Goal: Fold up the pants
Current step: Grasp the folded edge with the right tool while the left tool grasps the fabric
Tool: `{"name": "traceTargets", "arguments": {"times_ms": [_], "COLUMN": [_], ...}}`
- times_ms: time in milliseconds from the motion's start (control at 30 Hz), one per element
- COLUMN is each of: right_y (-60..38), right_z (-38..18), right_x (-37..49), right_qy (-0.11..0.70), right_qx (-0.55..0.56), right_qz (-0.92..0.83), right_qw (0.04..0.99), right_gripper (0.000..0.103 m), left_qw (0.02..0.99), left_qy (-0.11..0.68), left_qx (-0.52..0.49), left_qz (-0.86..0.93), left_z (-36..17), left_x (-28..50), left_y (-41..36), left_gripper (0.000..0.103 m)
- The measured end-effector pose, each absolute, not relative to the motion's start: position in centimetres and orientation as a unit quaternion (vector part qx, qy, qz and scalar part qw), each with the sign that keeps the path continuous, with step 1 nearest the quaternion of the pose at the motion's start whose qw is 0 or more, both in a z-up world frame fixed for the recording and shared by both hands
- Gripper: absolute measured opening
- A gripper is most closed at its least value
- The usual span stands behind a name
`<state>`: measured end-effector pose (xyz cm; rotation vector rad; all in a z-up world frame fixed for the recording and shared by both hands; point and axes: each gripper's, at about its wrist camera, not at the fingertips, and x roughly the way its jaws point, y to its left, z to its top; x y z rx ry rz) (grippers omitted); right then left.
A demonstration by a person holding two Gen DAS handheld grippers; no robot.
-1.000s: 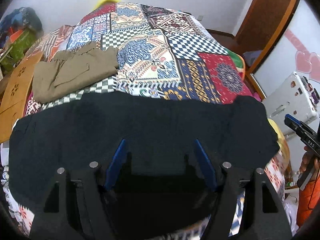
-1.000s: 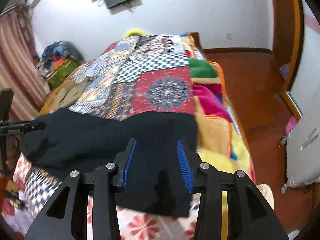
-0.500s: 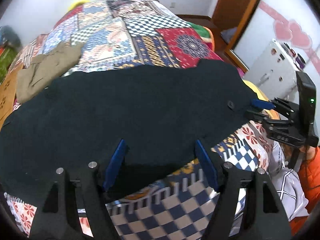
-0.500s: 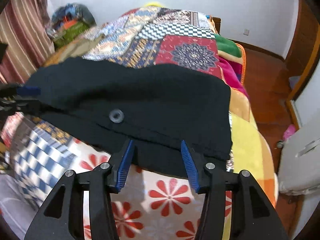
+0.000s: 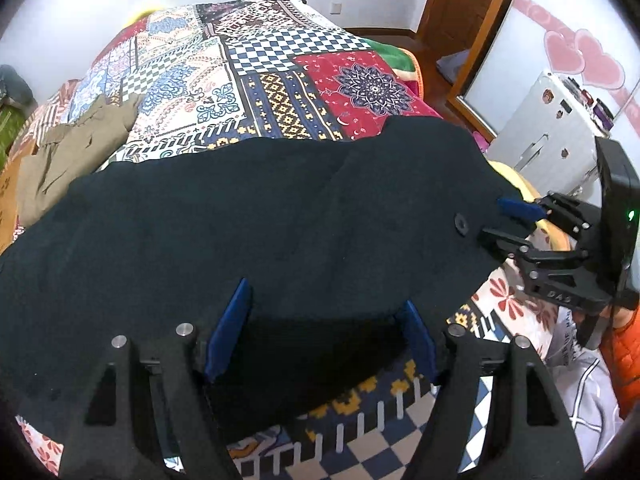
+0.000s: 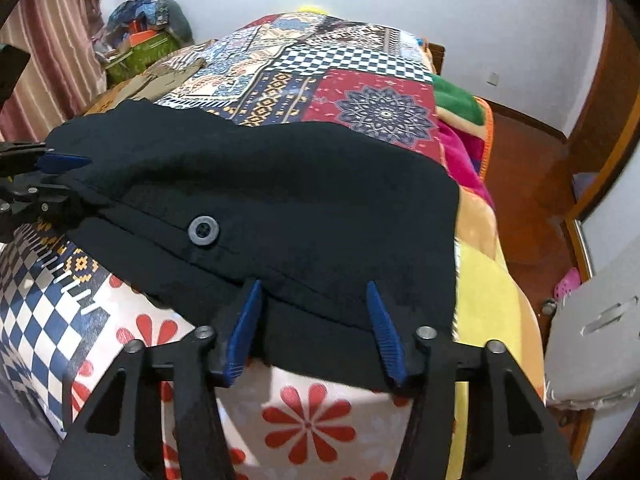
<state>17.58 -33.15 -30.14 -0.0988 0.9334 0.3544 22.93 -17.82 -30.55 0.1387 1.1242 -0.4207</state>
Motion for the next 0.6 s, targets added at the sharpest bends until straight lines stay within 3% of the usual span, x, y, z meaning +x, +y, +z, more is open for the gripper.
{"name": "traceTargets", "arguments": {"times_ms": [167, 233, 433, 600], "right_y": [-31.5, -31.4, -32.7, -34.4], "right_z": [-30.3, -30.3, -30.3, -29.1], "right_x": [17.4, 17.5, 18.0, 17.7], "right_qy": [0.445, 0.445, 0.454, 0.443], "right_qx": [-0.093, -0.104, -0.043, 0.031], "right_qz": [0.189, 0.204, 0.224, 0.229], "right_qw": [0.870, 0.866, 0.862, 0.866], "right_gripper": [0.036, 0.025, 0.009, 0.006], "left_qw": [0.821, 0.823, 0.825, 0.827], "left_qy": [0.531, 0.530, 0.525, 0.516], "left_qx": [0.052, 0.050, 0.053, 0.059], "left_qz": [-0.200, -0.199, -0.203, -0.214], "left_z": [-30.4, -30.4, -30.1, -29.2], "left_x": [23.6, 23.8, 23.4, 22.8], "left_y": [-17.8, -17.8, -18.2, -18.4], "left_gripper": [0.063, 0.061, 0.046, 0.032]}}
